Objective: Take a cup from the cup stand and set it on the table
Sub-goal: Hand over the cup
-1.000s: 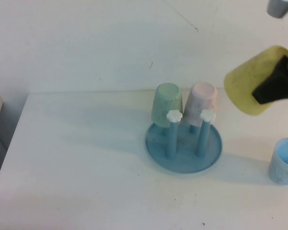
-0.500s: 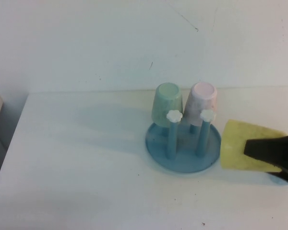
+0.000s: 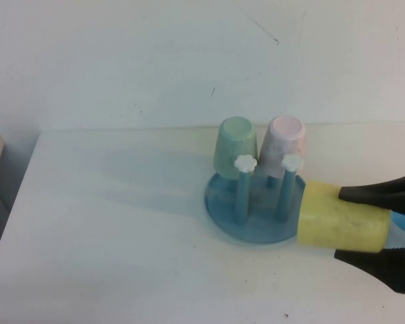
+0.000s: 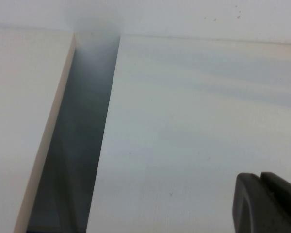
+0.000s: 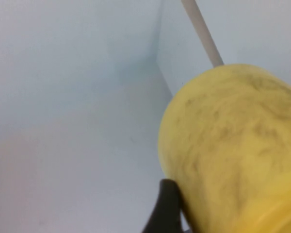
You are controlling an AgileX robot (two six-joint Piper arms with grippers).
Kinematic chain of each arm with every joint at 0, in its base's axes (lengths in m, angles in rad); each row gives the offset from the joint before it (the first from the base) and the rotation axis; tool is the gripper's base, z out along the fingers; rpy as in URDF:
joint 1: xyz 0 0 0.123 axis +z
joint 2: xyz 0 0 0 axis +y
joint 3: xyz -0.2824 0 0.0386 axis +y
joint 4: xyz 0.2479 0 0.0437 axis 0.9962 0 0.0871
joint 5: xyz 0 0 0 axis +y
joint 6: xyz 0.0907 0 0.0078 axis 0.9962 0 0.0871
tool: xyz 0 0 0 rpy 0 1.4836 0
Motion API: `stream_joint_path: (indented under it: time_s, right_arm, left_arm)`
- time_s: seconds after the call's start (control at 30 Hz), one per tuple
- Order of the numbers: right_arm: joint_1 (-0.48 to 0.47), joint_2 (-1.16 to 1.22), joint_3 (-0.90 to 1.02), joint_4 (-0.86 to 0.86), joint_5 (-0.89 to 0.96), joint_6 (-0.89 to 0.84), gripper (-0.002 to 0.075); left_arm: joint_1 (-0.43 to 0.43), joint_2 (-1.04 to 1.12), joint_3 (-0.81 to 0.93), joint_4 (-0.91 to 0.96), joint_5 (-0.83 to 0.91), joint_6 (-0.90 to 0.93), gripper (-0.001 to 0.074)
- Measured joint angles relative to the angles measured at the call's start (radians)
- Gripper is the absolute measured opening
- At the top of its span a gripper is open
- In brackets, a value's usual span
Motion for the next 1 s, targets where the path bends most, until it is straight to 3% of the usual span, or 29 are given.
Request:
stream_joint_path:
  time_s: [0.3,0.57,0.63,0.83,1.0]
  right_arm:
    - [0.000,0.000,-0.118,0.000,0.007,0.200,0.0599]
    - [0.000,0.000,-0.214,0.000,0.017,0.072,0.0599]
    - [0.000,0.000,-0.218,0.000,0.018,0.026,0.0599]
    - [0.000,0.000,-0.218,0.000,0.018,-0.051,0.0599]
    - [0.000,0.000,-0.218,0.000,0.018,-0.135,0.0599]
  left_arm:
    - [0.000,0.000,0.000,0.022,0.000,0.006,-0.0003]
    - [0.000,0.000,0.000,0.058,-0.015,0.002,-0.0003]
    - [0.000,0.000,0.005,-0.015,-0.058,-0.052,-0.0003]
    - [0.000,0.000,0.007,-0.490,-0.193,-0.270,-0.0003]
    - [0.000,0.000,0.007,-0.556,-0.239,-0.275,-0.0003]
